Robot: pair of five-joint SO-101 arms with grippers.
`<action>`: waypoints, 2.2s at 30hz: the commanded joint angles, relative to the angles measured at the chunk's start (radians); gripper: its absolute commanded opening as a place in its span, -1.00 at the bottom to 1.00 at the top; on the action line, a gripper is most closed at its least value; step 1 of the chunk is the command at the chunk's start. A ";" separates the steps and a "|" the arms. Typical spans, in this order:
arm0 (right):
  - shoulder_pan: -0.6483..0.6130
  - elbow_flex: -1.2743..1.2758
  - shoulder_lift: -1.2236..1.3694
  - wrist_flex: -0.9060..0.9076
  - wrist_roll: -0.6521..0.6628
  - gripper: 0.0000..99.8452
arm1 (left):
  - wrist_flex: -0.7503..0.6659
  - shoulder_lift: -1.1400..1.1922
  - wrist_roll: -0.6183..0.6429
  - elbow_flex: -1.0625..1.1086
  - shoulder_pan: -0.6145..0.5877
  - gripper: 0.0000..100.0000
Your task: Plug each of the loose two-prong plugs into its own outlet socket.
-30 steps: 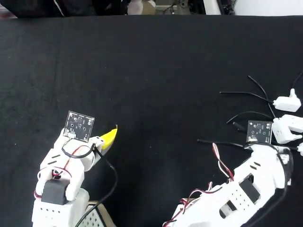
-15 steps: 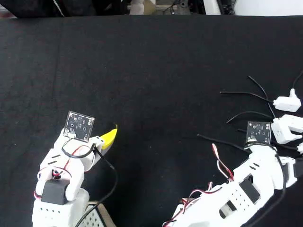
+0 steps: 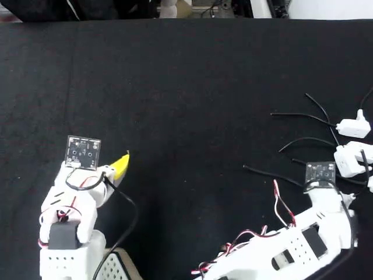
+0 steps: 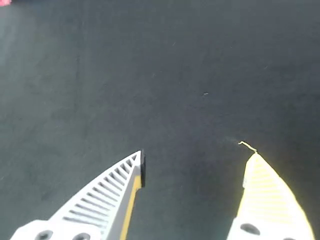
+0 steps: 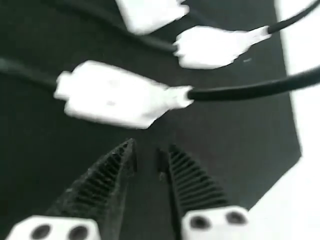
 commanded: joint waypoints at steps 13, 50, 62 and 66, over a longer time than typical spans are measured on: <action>-0.609 -0.196 -0.007 0.287 -0.474 -0.94 | 0.133 -0.006 -0.120 -0.002 -0.084 -0.95; -1.280 -0.050 -0.008 0.402 -0.921 -0.95 | 0.244 -0.008 -0.083 0.053 -0.041 -0.94; -1.275 0.053 -0.475 0.594 -0.896 -0.98 | 0.262 -0.008 -0.075 0.035 -0.038 -0.95; -1.274 0.041 -0.693 0.790 -0.979 -0.98 | 0.264 -0.008 -0.075 0.030 -0.038 -0.94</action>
